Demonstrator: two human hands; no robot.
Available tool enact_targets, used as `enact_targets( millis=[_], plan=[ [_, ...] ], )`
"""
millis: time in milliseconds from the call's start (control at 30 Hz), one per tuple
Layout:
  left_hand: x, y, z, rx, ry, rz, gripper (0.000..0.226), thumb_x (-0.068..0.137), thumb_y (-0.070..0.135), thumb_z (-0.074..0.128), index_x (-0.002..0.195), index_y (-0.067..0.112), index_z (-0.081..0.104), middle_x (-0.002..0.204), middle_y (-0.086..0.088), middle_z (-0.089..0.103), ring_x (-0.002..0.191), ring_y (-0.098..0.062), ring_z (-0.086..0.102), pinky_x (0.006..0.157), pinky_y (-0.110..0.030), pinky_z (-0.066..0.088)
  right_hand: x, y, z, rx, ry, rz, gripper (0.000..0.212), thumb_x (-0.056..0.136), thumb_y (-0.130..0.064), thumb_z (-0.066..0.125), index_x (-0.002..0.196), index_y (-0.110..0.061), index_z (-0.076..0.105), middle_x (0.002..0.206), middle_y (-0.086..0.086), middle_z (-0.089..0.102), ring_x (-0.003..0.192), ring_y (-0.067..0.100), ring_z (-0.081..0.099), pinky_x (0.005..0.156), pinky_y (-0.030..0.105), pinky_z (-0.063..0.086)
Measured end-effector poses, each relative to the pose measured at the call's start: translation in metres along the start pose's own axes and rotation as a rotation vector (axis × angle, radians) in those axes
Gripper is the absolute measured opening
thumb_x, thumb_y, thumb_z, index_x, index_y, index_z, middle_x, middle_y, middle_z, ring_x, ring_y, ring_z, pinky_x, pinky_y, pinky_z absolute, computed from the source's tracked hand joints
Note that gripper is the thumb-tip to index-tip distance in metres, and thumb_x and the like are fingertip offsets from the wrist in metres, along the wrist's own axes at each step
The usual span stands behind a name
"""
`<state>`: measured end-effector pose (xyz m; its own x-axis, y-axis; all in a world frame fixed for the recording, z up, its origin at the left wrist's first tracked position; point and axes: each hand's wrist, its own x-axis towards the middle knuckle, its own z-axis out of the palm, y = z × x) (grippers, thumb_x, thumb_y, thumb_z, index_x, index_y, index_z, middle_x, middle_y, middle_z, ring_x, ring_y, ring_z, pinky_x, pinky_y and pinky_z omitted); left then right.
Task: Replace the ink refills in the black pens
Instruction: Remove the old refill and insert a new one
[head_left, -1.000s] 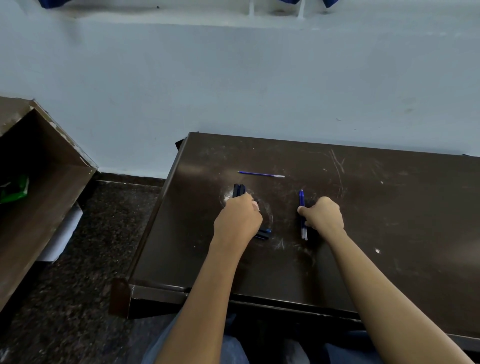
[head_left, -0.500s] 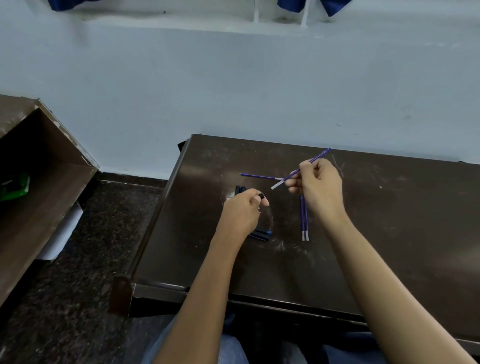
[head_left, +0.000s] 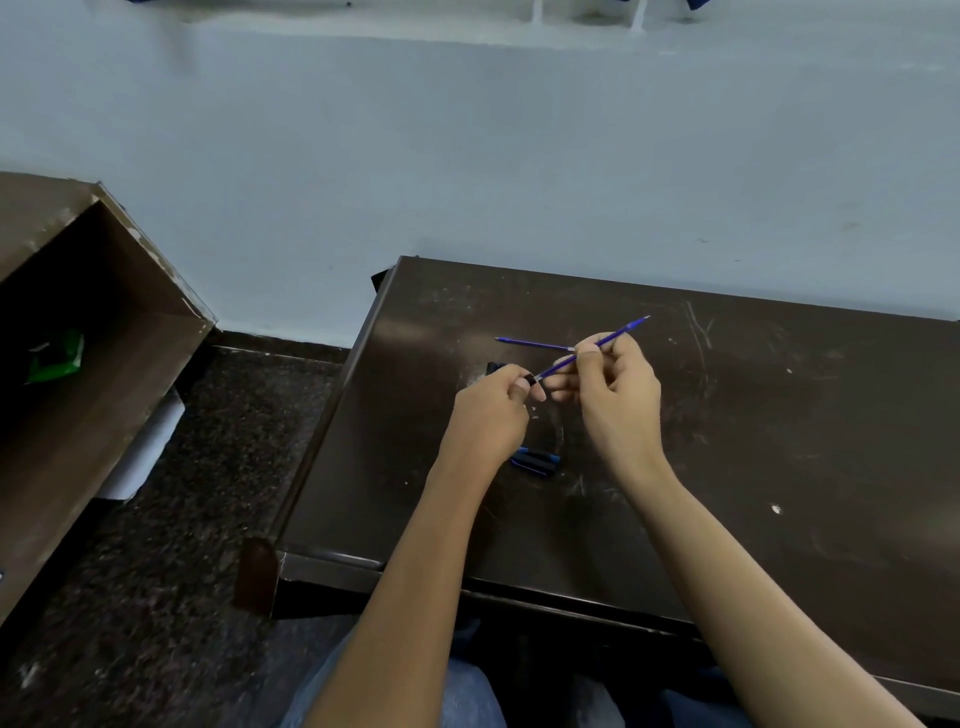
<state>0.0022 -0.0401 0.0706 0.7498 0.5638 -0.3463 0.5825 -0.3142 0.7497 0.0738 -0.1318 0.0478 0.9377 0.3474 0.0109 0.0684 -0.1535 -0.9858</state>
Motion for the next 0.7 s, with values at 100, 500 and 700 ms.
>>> enact_targets(
  millis=[100,500,700],
  plan=[
    [0.001,-0.001,0.002,0.028,0.001,0.013,0.03,0.101,0.022,0.035,0.12,0.017,0.058,0.112,-0.006,0.062,0.09,-0.007,0.05,0.064,-0.015,0.034,-0.001,0.006,0.007,-0.166,-0.127,0.008,0.011,0.089,-0.021,0.056,0.086,-0.018,0.066,0.078,-0.001,0.071,0.077,0.016,0.069,0.077,0.038,0.057],
    [0.005,-0.007,0.006,0.039,0.207,0.0,0.029,0.099,0.021,0.034,0.082,0.028,0.056,0.097,0.001,0.063,0.097,-0.018,0.059,0.096,-0.05,0.044,-0.01,0.056,0.014,-1.006,-0.55,0.002,0.033,0.09,-0.022,0.06,0.122,-0.013,0.055,0.121,0.008,0.056,0.114,0.024,0.05,0.094,0.038,0.048],
    [0.008,-0.012,0.008,0.048,0.195,-0.002,0.029,0.099,0.021,0.033,0.084,0.028,0.057,0.097,0.003,0.063,0.098,-0.018,0.059,0.096,-0.05,0.045,-0.005,0.063,0.017,-0.962,-0.505,0.075,0.028,0.089,-0.018,0.061,0.116,-0.011,0.059,0.119,0.009,0.057,0.112,0.024,0.052,0.094,0.04,0.049]
  ],
)
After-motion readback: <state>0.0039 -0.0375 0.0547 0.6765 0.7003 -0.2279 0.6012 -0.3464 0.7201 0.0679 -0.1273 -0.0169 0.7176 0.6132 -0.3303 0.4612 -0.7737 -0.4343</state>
